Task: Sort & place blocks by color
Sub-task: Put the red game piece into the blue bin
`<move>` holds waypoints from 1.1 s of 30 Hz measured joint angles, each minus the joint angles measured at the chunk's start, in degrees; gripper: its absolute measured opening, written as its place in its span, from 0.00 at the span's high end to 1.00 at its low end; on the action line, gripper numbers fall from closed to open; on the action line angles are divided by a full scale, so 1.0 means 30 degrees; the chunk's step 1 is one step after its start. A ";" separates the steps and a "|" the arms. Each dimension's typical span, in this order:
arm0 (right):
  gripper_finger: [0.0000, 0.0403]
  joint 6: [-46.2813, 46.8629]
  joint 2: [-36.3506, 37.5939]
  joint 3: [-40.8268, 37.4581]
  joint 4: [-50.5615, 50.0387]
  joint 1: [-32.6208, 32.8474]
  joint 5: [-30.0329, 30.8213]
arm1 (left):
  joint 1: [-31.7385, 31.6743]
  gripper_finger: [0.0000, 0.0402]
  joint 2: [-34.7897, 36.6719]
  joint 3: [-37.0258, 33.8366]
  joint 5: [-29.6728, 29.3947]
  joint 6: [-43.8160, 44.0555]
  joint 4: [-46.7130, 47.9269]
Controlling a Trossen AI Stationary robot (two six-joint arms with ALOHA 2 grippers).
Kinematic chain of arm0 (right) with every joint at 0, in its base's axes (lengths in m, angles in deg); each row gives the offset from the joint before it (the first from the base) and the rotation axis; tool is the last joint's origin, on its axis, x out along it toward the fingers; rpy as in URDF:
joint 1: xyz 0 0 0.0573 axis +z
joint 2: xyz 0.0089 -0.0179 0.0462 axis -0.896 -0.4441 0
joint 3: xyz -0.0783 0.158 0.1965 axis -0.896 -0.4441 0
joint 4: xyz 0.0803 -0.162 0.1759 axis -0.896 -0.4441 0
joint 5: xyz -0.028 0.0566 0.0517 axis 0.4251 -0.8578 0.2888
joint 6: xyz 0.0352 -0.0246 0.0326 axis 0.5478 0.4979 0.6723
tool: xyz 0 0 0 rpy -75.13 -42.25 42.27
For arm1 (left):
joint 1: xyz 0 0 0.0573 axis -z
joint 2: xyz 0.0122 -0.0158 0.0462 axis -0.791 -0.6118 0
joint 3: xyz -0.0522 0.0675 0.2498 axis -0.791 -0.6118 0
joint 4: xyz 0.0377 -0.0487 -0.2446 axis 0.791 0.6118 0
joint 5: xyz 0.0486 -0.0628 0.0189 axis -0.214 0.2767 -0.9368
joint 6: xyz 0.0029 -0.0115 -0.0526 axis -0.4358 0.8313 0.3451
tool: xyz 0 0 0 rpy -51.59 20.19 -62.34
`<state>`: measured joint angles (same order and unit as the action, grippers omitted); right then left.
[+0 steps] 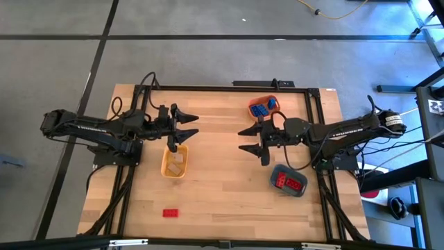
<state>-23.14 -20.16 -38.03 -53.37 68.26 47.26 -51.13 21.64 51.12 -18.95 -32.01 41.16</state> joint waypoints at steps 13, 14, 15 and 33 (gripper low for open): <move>0.30 0.0000 0.0000 0.0000 -0.0060 0.0000 0.0022 | 0.5467 0.34 -0.3470 0.8265 -0.0058 0.2943 2.0747; 0.30 0.0000 0.0000 0.0000 -0.0108 0.0000 0.0024 | 0.6369 0.34 -0.4156 0.8756 0.0093 0.3628 2.2226; 0.30 -0.0009 0.0000 0.0000 -0.0191 0.0000 0.0029 | 0.7317 0.34 -0.4935 0.9122 0.0225 0.4308 2.3223; 0.30 -0.0080 0.0000 0.0000 -0.1641 0.0000 0.0051 | 1.6970 0.34 -1.7227 0.9429 0.1226 0.9900 2.1896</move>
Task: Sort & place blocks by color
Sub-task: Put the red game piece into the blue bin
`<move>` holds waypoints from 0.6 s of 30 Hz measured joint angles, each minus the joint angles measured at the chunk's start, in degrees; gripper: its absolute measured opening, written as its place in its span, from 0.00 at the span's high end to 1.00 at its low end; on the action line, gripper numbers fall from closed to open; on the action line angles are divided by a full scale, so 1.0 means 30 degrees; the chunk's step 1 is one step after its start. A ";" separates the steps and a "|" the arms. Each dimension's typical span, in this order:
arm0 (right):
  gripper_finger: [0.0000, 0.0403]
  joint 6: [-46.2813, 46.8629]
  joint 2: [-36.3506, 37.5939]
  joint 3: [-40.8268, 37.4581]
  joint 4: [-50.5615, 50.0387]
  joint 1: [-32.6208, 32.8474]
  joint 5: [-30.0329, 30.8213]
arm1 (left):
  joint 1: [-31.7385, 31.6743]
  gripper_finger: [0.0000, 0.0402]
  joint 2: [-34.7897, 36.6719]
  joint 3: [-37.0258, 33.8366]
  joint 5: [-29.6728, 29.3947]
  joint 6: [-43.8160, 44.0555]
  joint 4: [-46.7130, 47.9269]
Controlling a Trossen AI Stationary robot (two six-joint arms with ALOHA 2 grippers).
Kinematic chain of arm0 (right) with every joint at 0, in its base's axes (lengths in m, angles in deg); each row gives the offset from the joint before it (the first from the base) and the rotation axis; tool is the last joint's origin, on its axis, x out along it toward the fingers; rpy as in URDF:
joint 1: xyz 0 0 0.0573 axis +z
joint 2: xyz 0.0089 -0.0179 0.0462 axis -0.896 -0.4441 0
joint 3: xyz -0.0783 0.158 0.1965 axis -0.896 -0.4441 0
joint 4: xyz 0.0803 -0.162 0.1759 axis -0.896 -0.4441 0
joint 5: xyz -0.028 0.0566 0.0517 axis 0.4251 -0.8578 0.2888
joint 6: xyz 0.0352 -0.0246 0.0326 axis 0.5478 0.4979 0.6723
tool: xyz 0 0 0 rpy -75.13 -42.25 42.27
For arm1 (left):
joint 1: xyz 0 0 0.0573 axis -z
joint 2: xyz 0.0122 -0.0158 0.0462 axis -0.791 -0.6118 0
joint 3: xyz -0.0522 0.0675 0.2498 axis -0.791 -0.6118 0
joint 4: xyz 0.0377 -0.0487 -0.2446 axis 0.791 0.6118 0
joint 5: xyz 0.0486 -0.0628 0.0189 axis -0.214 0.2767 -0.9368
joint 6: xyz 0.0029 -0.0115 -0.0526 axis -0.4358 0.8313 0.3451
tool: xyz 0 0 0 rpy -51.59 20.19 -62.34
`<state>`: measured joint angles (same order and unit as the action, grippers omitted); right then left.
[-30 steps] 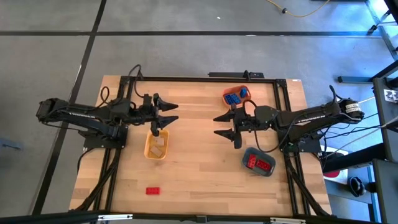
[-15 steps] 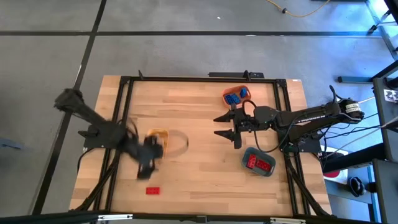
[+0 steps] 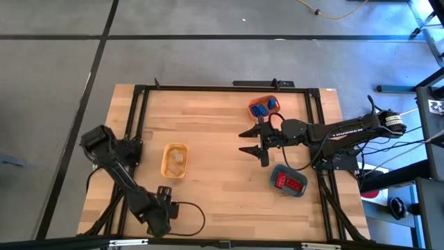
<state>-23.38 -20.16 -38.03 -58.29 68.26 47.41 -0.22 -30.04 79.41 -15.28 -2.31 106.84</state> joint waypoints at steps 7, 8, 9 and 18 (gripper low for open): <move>0.30 0.0031 0.0000 0.0000 0.0001 0.0007 0.0000 | 0.0005 0.34 -0.0580 -0.0065 -0.0928 0.1528 -0.0204; 0.30 0.0036 0.0000 0.0000 0.0001 0.0007 0.0010 | 0.0005 0.34 -0.0580 -0.0144 -0.1132 0.1700 -0.0226; 0.30 0.0036 0.0000 0.0000 0.0001 0.0007 0.0079 | 0.0005 0.34 -0.0580 -0.0218 -0.1261 0.1801 -0.0182; 0.30 0.0070 0.0000 0.0000 0.0009 0.0007 0.0452 | -0.0002 0.34 -0.0543 -0.0463 -0.1331 0.2199 -0.0452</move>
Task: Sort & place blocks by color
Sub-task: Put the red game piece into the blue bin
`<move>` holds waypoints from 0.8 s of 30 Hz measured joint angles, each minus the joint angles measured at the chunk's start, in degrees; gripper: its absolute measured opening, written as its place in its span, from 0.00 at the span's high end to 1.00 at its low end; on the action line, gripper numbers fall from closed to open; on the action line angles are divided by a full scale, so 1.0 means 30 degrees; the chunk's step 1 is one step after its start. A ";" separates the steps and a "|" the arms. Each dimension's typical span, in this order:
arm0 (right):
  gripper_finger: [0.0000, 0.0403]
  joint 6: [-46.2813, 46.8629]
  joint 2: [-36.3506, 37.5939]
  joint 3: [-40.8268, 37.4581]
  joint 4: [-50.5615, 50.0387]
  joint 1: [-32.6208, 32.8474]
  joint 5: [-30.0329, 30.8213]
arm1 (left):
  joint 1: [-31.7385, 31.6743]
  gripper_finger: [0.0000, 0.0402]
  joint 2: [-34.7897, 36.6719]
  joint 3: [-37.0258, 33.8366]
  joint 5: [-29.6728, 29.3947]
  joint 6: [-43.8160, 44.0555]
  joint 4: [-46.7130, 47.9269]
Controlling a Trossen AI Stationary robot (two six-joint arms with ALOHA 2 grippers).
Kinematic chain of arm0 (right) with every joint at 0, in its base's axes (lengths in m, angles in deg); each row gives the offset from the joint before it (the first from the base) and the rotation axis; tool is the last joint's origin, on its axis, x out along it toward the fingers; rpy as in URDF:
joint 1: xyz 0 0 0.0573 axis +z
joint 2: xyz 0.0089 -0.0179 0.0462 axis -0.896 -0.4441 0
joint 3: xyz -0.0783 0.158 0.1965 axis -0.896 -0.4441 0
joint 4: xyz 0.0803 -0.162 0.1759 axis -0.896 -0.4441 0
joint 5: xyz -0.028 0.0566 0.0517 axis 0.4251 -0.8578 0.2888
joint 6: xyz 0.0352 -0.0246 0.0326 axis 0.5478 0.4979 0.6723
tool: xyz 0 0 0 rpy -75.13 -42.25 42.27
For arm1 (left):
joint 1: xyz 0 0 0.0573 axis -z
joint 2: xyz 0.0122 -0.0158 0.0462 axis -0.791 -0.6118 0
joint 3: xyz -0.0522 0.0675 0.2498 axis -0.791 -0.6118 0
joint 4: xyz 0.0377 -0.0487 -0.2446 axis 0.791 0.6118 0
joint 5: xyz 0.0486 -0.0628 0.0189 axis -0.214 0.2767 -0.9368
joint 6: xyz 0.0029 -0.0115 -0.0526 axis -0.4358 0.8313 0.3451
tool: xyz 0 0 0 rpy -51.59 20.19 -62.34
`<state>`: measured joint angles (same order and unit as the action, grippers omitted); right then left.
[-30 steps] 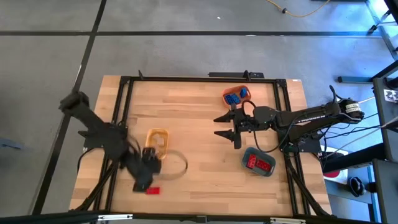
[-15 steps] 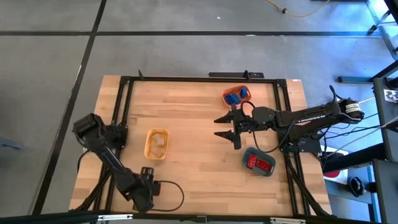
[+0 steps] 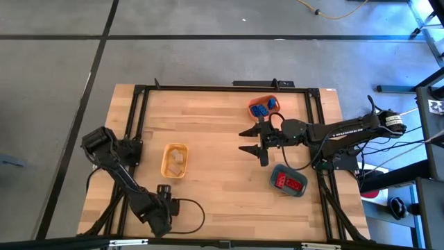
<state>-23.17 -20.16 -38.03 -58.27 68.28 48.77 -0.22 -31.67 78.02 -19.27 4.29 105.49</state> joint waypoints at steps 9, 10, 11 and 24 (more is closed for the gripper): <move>0.30 0.0110 0.0000 0.0000 0.0007 0.0000 0.0011 | 0.0000 0.52 0.0000 -0.0025 0.0065 -0.1558 -0.0590; 0.30 0.0213 0.0000 0.0000 0.0007 0.0000 0.0010 | 0.0007 0.55 0.0000 -0.0025 0.0076 -0.1741 -0.0637; 0.30 0.0346 0.0000 0.0000 0.0007 0.0000 0.0015 | 0.0007 0.59 0.0000 -0.0025 0.0066 -0.1850 -0.0656; 0.30 0.0491 0.0000 0.0000 0.0007 0.0000 0.0015 | -0.0535 0.68 0.0279 -0.0038 0.1686 -0.2602 -0.0522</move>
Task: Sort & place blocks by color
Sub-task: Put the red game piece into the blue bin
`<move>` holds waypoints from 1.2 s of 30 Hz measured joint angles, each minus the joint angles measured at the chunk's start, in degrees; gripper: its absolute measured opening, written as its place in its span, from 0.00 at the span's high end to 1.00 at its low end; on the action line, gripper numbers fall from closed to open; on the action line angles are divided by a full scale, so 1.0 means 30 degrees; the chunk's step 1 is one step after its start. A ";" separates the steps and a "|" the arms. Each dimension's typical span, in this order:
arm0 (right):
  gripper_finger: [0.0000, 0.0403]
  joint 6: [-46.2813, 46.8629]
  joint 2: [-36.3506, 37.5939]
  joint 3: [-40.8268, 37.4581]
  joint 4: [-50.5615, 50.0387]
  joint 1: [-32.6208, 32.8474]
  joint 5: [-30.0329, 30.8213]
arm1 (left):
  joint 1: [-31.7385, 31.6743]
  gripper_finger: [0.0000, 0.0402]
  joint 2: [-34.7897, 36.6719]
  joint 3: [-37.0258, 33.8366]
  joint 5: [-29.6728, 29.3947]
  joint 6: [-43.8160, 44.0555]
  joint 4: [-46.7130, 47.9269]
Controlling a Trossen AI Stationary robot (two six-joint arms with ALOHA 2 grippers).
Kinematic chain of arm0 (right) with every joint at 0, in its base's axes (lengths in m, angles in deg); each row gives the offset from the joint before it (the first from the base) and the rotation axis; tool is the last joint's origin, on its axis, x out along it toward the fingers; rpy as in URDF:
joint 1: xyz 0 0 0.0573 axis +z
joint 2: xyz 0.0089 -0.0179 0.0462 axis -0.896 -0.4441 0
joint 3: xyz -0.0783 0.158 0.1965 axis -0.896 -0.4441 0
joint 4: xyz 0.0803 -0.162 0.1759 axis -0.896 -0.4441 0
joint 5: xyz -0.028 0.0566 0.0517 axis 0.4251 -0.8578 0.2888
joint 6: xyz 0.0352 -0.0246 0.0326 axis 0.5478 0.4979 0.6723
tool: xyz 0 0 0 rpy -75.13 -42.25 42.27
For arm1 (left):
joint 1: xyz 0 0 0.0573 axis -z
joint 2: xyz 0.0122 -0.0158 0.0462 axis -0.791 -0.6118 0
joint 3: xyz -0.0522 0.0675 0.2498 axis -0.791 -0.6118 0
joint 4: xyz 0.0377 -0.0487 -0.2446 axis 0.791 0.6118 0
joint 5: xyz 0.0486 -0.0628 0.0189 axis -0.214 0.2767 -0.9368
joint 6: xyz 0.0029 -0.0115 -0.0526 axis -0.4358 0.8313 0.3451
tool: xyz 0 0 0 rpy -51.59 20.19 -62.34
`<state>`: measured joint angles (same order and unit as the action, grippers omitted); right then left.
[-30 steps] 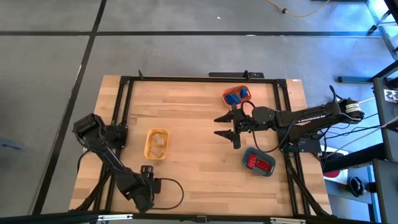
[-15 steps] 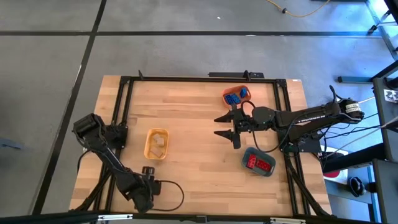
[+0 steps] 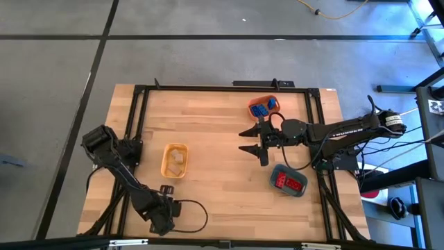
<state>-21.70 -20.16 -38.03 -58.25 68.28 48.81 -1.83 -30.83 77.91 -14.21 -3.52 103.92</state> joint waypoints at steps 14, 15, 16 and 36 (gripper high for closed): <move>0.30 -0.0044 0.0000 0.0000 0.0000 -0.0007 0.0004 | -0.3739 0.68 0.8774 -0.0031 -0.1424 -0.3220 0.2429; 0.30 -0.0044 0.0000 0.0000 0.0000 0.0000 0.0000 | -0.4372 0.68 0.9486 -0.0031 -0.2018 -0.3599 0.2427; 0.30 -0.0044 0.0000 0.0000 0.0000 0.0000 0.0007 | -0.5058 0.68 1.0213 -0.0024 -0.2707 -0.3974 0.2374; 0.30 -0.0460 0.0007 0.0000 0.0161 -0.0004 0.0000 | -1.6629 0.68 1.2701 -0.2667 0.1478 -1.1347 -1.1878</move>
<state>-23.08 -20.14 -38.03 -57.77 68.27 48.81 -51.72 7.27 69.91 -9.78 -37.56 68.29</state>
